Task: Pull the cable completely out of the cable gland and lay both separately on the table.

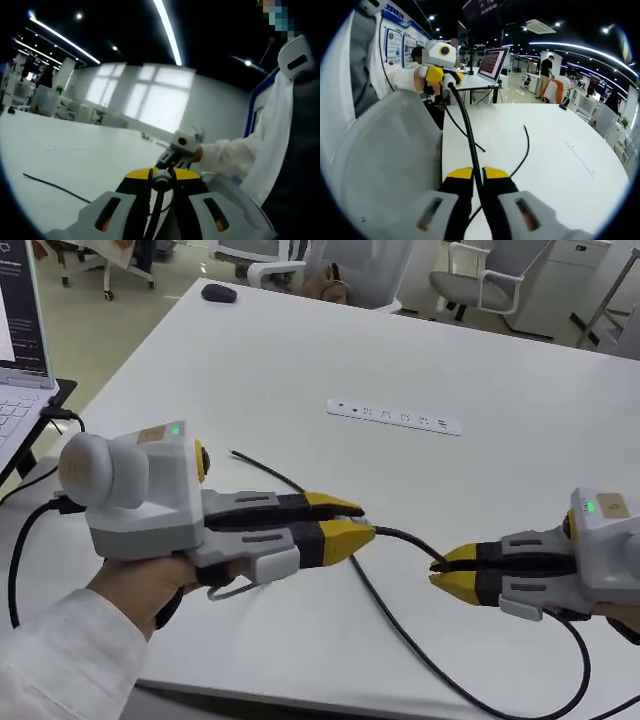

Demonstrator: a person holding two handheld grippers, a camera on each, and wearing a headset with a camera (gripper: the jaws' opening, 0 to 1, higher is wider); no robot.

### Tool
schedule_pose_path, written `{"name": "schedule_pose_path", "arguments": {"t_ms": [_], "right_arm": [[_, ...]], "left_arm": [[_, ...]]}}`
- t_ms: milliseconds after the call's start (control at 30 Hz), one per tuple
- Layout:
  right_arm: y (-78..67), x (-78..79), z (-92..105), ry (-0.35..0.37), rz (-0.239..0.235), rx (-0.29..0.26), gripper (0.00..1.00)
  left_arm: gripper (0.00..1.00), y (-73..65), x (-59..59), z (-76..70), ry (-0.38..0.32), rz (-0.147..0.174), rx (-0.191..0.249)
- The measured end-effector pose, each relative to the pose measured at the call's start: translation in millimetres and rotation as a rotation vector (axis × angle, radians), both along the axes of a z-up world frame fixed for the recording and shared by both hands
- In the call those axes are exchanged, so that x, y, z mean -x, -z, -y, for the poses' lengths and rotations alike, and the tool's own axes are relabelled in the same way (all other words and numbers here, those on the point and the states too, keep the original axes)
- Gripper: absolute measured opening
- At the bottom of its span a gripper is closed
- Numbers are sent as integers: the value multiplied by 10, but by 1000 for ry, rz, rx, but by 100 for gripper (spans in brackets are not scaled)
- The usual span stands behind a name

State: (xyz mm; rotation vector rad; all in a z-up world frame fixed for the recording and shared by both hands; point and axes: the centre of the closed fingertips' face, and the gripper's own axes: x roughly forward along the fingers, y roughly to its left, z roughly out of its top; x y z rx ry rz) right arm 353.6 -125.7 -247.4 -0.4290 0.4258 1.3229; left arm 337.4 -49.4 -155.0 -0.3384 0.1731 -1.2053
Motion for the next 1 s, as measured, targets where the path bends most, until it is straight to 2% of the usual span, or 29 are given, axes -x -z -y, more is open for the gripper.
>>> {"name": "schedule_pose_path", "arguments": {"t_ms": [500,600,667,733,833,1000], "right_arm": [[-10,-23,6,41,-19,-8,8],[-53,-31,4,45,-15,-8,12],[-111,-63,-17,57,-3,-27,21],[-216,-84,-72,66,6,-72,27],[-403,-31,-200,30,19,-127,25],[-631,93,-403,-59,75,-138,26]], "left_arm": [[17,-16,30,25,15,0,8],[17,-8,36,34,20,-1,5],[17,4,43,45,25,-2,-1],[17,10,54,53,31,2,-7],[17,30,69,67,41,7,-20],[17,52,87,86,55,9,-34]]}}
